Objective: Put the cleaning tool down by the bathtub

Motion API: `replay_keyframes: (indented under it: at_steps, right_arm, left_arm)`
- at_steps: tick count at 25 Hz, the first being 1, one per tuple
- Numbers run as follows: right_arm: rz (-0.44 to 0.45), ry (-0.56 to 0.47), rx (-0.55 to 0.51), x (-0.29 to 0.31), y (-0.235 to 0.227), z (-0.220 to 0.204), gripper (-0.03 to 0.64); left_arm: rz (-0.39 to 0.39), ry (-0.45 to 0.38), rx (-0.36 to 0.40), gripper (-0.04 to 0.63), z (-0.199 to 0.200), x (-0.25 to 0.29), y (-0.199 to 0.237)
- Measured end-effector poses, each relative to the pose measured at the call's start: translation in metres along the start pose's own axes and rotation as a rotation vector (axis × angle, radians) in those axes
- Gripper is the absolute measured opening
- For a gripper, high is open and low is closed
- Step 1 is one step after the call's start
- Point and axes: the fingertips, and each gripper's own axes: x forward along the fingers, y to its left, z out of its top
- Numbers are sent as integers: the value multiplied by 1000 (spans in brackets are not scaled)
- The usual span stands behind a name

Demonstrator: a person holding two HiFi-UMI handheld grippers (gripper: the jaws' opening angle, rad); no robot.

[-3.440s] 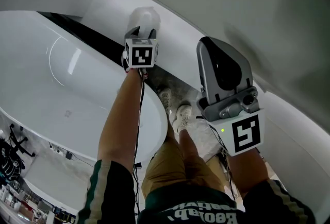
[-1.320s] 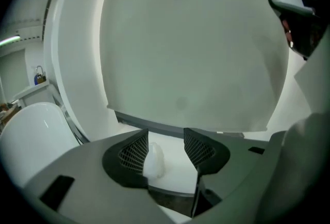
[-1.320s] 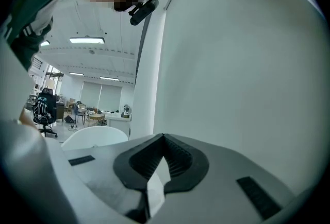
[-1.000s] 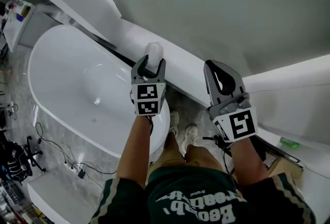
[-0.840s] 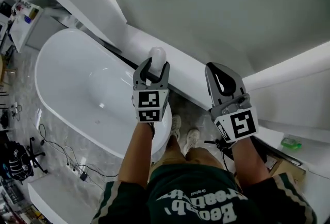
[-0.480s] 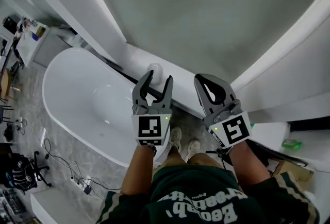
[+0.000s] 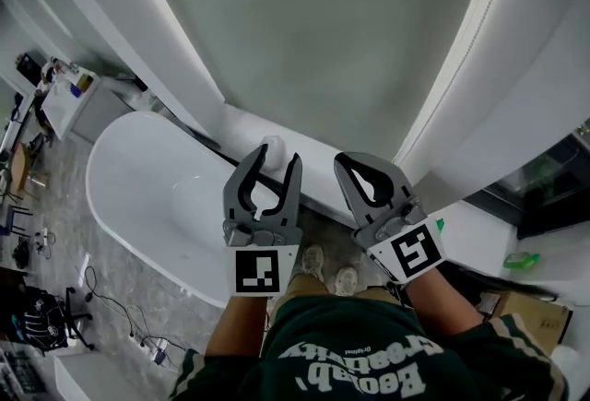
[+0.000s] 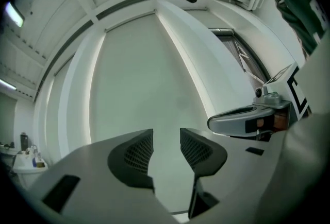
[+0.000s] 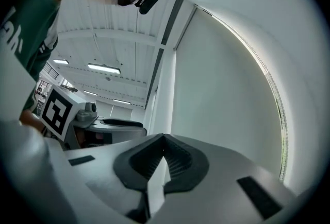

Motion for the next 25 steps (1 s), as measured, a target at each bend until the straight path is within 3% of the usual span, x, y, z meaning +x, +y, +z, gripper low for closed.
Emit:
replay_keyframes:
  at_steps: [5, 10, 12, 25]
  right_arm:
    - [3, -39, -18, -21, 5, 18, 15]
    - [11, -78, -20, -23, 10, 32, 15]
    - [19, -80, -24, -24, 13, 36, 15]
    - [-1, -119, -49, -30, 11, 49, 15]
  left_arm:
    - [-12, -41, 50, 130, 27, -17, -20]
    - [24, -103, 32, 69, 48, -26, -23]
    - [50, -131, 21, 11, 55, -31, -21]
    - [70, -152, 38, 9, 65, -32, -23]
